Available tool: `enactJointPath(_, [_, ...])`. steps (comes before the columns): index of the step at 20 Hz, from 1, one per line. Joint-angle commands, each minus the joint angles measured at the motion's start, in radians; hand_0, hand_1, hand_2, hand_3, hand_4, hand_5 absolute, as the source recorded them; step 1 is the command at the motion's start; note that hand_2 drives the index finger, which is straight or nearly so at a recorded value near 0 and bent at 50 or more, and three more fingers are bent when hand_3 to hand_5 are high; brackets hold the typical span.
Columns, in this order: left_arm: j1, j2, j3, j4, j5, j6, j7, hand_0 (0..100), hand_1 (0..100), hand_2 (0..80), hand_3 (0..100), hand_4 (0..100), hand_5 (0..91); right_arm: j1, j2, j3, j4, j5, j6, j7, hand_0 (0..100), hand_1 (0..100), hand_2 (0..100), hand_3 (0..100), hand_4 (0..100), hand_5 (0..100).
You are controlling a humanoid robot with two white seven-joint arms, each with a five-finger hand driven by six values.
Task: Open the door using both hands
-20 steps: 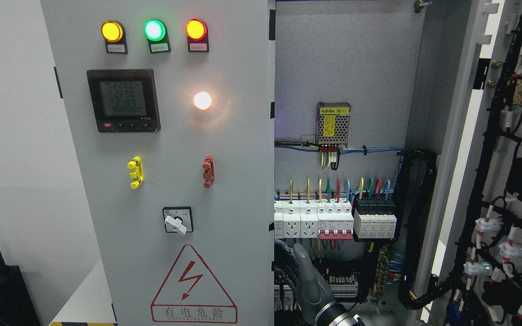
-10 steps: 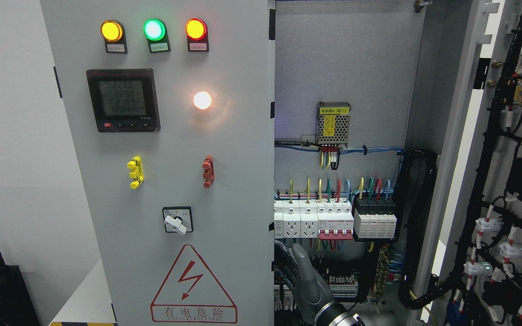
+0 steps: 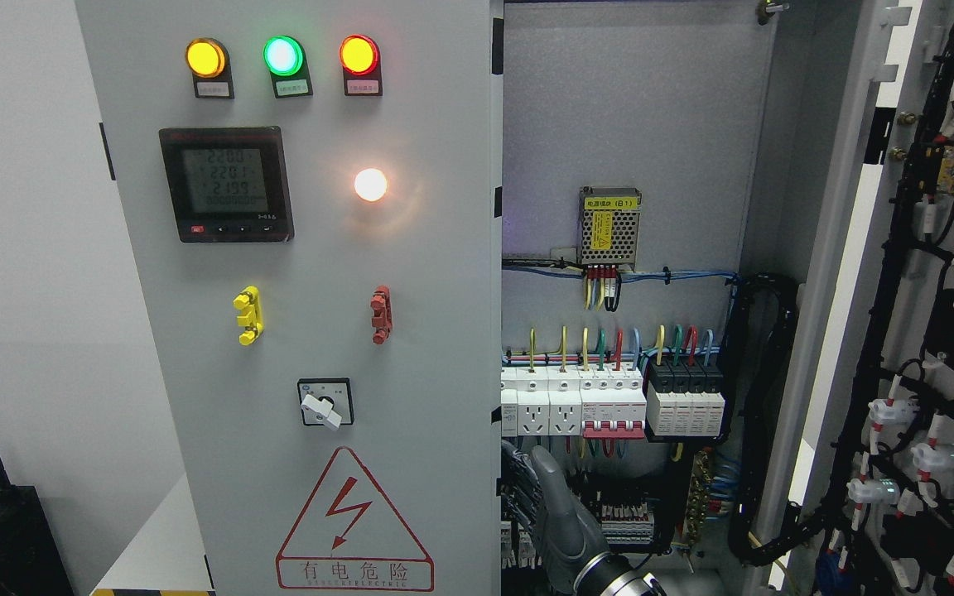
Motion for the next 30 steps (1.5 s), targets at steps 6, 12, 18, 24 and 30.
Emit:
enactJointPath(6, [0.000, 0.000, 0.000, 0.000, 0.000, -0.001, 0.000, 0, 0, 0.0, 0, 3, 0.0, -0.002, -0.006, 0.000, -0.008, -0.030, 0.013, 0.017, 0, 0, 0, 0, 0, 0])
enactJointPath(12, [0.000, 0.000, 0.000, 0.000, 0.000, -0.001, 0.000, 0, 0, 0.0, 0, 3, 0.0, -0.005, -0.006, 0.000, -0.003, -0.042, 0.015, 0.043, 0, 0, 0, 0, 0, 0])
enactJointPath(18, [0.000, 0.000, 0.000, 0.000, 0.000, -0.001, 0.000, 0, 0, 0.0, 0, 3, 0.0, -0.007, -0.018, 0.000, 0.004, -0.042, 0.015, 0.060, 0, 0, 0, 0, 0, 0])
enactJointPath(24, [0.000, 0.000, 0.000, 0.000, 0.000, -0.001, 0.000, 0, 0, 0.0, 0, 3, 0.0, -0.017, -0.021, -0.006, 0.024, -0.043, 0.015, 0.080, 0, 0, 0, 0, 0, 0])
enactJointPath(30, [0.000, 0.000, 0.000, 0.000, 0.000, -0.001, 0.000, 0, 0, 0.0, 0, 3, 0.0, -0.028, -0.021, -0.006, 0.038, -0.043, 0.018, 0.109, 0, 0, 0, 0, 0, 0])
